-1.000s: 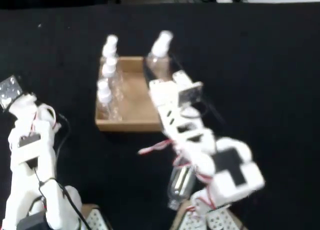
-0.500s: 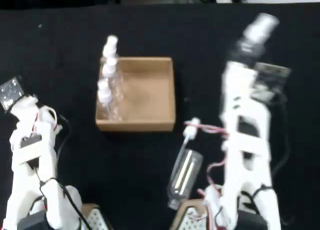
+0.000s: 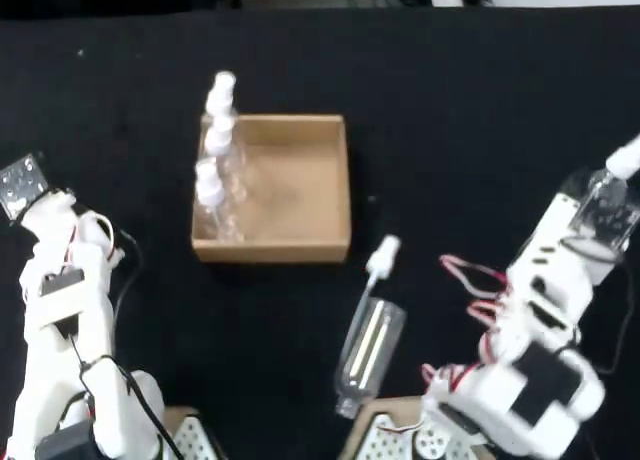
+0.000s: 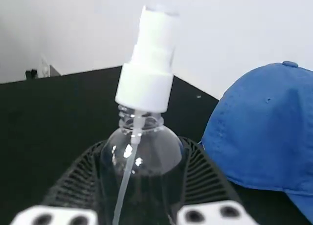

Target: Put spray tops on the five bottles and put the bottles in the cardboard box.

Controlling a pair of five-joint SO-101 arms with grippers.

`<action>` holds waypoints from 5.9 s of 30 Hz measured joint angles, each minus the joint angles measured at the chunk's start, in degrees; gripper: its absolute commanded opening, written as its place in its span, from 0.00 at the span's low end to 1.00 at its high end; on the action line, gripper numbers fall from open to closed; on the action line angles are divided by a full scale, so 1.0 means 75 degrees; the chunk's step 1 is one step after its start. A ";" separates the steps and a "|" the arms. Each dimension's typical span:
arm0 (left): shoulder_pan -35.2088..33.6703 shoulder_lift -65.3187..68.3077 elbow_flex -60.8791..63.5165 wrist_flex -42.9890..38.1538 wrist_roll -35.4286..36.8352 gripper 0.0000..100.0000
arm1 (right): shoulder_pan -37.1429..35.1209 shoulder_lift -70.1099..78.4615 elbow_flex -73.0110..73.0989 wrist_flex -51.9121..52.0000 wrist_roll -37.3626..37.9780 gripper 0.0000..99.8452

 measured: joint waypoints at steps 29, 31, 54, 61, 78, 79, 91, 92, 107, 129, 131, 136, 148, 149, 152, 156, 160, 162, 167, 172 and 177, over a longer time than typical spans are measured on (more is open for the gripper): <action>0.0000 0.0000 0.0000 0.0000 0.0000 0.03 | 0.0035 0.4548 -0.0152 -0.5075 -0.0645 0.08; 0.0000 0.0000 0.0000 0.0000 0.0000 0.03 | 0.0035 0.4677 0.0047 -0.5486 -0.0645 0.11; 0.0012 0.0000 0.0000 0.0000 0.0000 0.03 | -0.0164 0.4876 0.0598 -0.5802 -0.0633 0.22; 0.0012 0.0000 0.0000 0.0000 0.0000 0.03 | -0.0164 0.4853 0.0598 -0.5802 -0.0633 0.22; 0.0012 0.0000 0.0000 0.0000 0.0000 0.03 | -0.0387 0.3177 0.1231 -0.4759 -0.0633 0.29; 0.0012 0.0000 0.0000 0.0000 0.0000 0.03 | -0.0387 0.3095 0.1231 -0.4689 -0.0633 0.28; 0.0012 0.0000 0.0000 0.0000 0.0000 0.03 | -0.0387 0.1067 0.1242 -0.2485 -0.0340 0.28; 0.0012 0.0000 0.0000 0.0000 0.0000 0.03 | -0.0387 0.0938 0.1242 -0.2122 -0.0328 0.28; 0.0012 0.0000 0.0000 0.0000 0.0000 0.03 | -0.0387 0.0457 0.1242 -0.0692 -0.0328 0.28; 0.0047 0.0000 0.0000 0.0000 0.0000 0.03 | -0.0199 0.0457 0.1020 -0.0668 0.0023 0.16; 0.0047 0.0000 0.0000 0.0000 0.0000 0.03 | -0.0199 0.0457 0.1020 -0.0668 0.0023 0.07; 0.0047 0.0000 0.0000 0.0000 0.0000 0.03 | -0.0176 0.0352 0.1008 -0.0668 0.0059 0.04; 0.0047 0.0000 0.0000 0.0000 0.0000 0.03 | -0.0703 -0.0809 0.1629 -0.0656 0.0035 0.03; 0.0047 0.0000 0.0000 0.0000 0.0000 0.03 | -0.0903 -0.1078 0.1735 -0.0656 0.0035 0.03; 0.0047 0.0000 0.0000 0.0000 0.0000 0.03 | -0.1582 -0.2028 0.1864 -0.0188 0.0035 0.03; 0.0047 0.0000 0.0000 0.0000 0.0000 0.03 | -0.2497 -0.3493 0.1829 0.1676 0.0035 0.03; 0.0047 0.0000 0.0000 0.0000 0.0000 0.03 | -0.3458 -0.5087 0.1278 0.4185 -0.0457 0.03; 0.0047 0.0000 0.0000 0.0000 0.0000 0.03 | -0.4032 -0.5779 0.0762 0.5462 -0.0668 0.03; 0.0047 0.0000 0.0000 0.0000 0.0000 0.03 | -0.5509 -0.6306 -0.0387 0.7326 -0.0809 0.04; 0.0047 0.0000 0.0000 0.0000 0.0000 0.03 | -0.6740 -0.5884 -0.0867 0.6799 -0.0809 0.04; 0.0047 0.0000 0.0000 0.0000 0.0000 0.03 | -0.7267 -0.4478 -0.1149 0.5322 -0.0844 0.04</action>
